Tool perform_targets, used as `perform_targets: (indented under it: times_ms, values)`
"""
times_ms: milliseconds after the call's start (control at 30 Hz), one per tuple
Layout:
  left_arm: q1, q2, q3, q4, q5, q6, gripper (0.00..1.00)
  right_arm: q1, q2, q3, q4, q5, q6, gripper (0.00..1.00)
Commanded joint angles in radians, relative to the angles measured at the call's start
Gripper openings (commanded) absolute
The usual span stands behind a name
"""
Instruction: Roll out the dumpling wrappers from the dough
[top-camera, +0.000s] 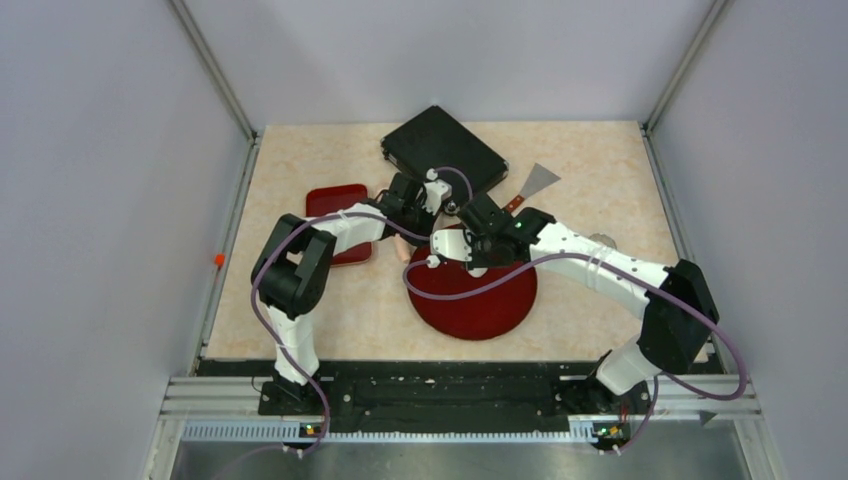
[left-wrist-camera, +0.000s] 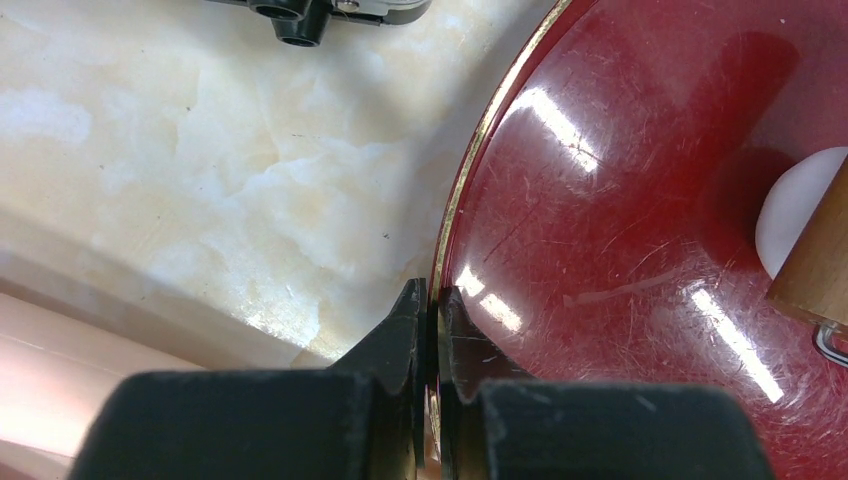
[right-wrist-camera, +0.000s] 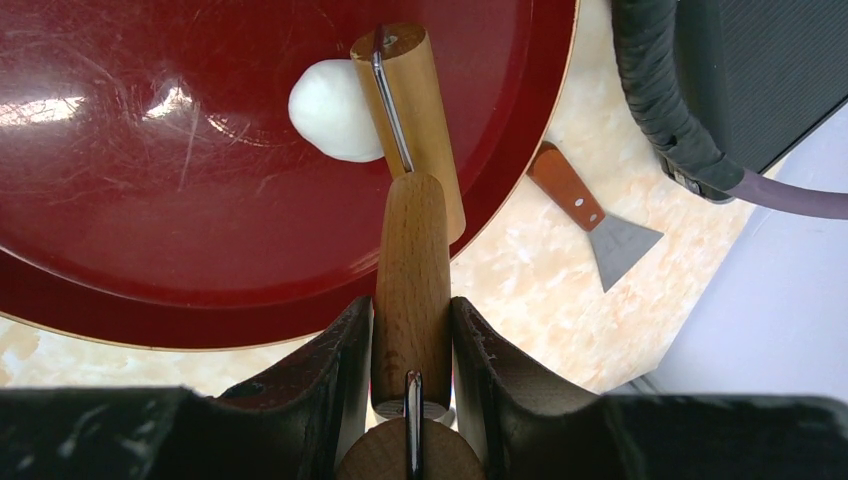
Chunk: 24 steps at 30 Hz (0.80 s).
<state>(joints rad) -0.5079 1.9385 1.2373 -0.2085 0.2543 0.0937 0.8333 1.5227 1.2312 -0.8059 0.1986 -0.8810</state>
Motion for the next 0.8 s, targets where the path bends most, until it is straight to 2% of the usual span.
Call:
perform_targets:
  times_ms: [0, 200, 767]
  values:
    - [0.0, -0.02, -0.049, 0.068, -0.111, -0.005, 0.0, 0.013, 0.009, 0.054, -0.022, 0.005, 0.009, 0.0]
    - [0.0, -0.028, -0.061, 0.086, -0.122, -0.012, 0.0, 0.027, 0.013, 0.034, -0.093, -0.038, 0.027, 0.0]
    - [0.001, -0.039, -0.078, 0.108, -0.137, -0.018, 0.0, 0.061, -0.012, -0.064, -0.116, -0.138, 0.074, 0.0]
